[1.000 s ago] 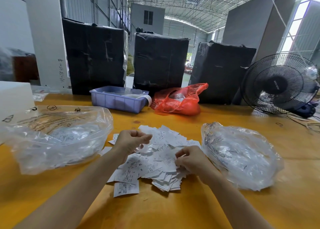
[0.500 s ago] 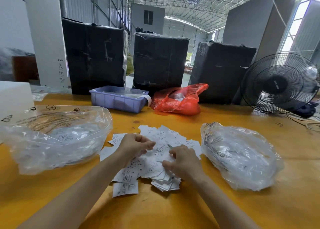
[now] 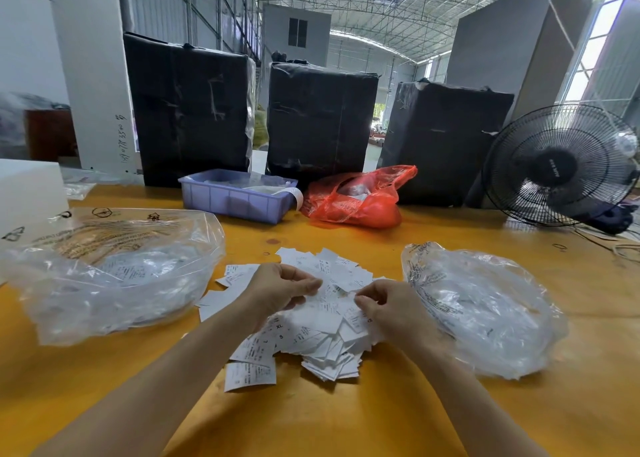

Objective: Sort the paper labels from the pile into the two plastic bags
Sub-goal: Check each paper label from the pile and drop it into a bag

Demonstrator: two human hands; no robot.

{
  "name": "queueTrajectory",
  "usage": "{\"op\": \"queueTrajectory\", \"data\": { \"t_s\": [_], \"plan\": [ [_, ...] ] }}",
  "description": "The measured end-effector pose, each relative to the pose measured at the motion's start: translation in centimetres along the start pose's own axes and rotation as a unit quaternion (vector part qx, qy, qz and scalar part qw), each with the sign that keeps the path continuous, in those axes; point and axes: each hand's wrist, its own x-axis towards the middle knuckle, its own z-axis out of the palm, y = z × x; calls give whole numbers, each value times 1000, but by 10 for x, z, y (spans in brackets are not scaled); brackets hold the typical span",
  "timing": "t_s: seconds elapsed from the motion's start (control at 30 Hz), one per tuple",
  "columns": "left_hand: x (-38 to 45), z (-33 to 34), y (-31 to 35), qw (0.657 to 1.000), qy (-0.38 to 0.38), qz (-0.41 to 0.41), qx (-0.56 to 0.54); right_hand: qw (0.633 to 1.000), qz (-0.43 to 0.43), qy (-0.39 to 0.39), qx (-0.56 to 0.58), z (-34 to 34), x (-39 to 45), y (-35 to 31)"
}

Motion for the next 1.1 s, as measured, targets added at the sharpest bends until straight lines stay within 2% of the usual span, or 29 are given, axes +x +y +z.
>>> {"op": "queueTrajectory", "data": {
  "t_s": [0.07, 0.17, 0.27, 0.33, 0.4, 0.43, 0.5, 0.53, 0.57, 0.6, 0.63, 0.7, 0.8, 0.93, 1.1],
  "plan": [
    [1, -2, 1, 1000, 18, 2, 3, 996, -69, 3, -50, 8, -4, -4],
    [2, -5, -1, 999, 35, -8, -4, 982, -150, -64, -98, 25, -9, -14],
    [1, -6, -2, 999, 40, -18, -15, 915, -232, -110, -312, 39, -9, -19],
    [1, -6, -1, 999, 39, -17, -14, 888, -267, -105, -360, 39, -8, -22],
    [2, -7, 0, 999, 38, -14, -12, 879, -293, -100, -362, 39, -8, -24],
    [2, -8, 0, 999, 39, -12, -12, 887, -293, -87, -347, 38, -9, -24],
    [2, -10, 0, 999, 41, -9, -14, 946, -226, -26, -232, 33, -10, -24],
    [2, -10, 1, 999, 43, -9, -14, 981, -155, -2, -119, 29, -9, -24],
    [2, -10, 1, 999, 44, -10, -13, 997, -75, 6, 30, 22, -7, -24],
    [2, -10, 1, 999, 44, -11, -12, 982, 7, -13, 189, 15, -6, -24],
    [2, -10, 2, 999, 40, -12, -11, 944, 77, -37, 320, 8, -6, -24],
    [1, -7, 2, 1000, 24, -17, -8, 884, 149, -55, 440, -1, -6, -21],
    [-1, -1, 2, 1000, -9, -25, 5, 867, 166, -49, 467, -3, -7, -21],
    [-3, 3, 2, 999, -36, -32, 21, 887, 105, -34, 449, -4, -6, -18],
    [-6, 7, 3, 996, -72, -49, 2, 878, 69, -9, 473, -8, -6, -20]
  ]
}}
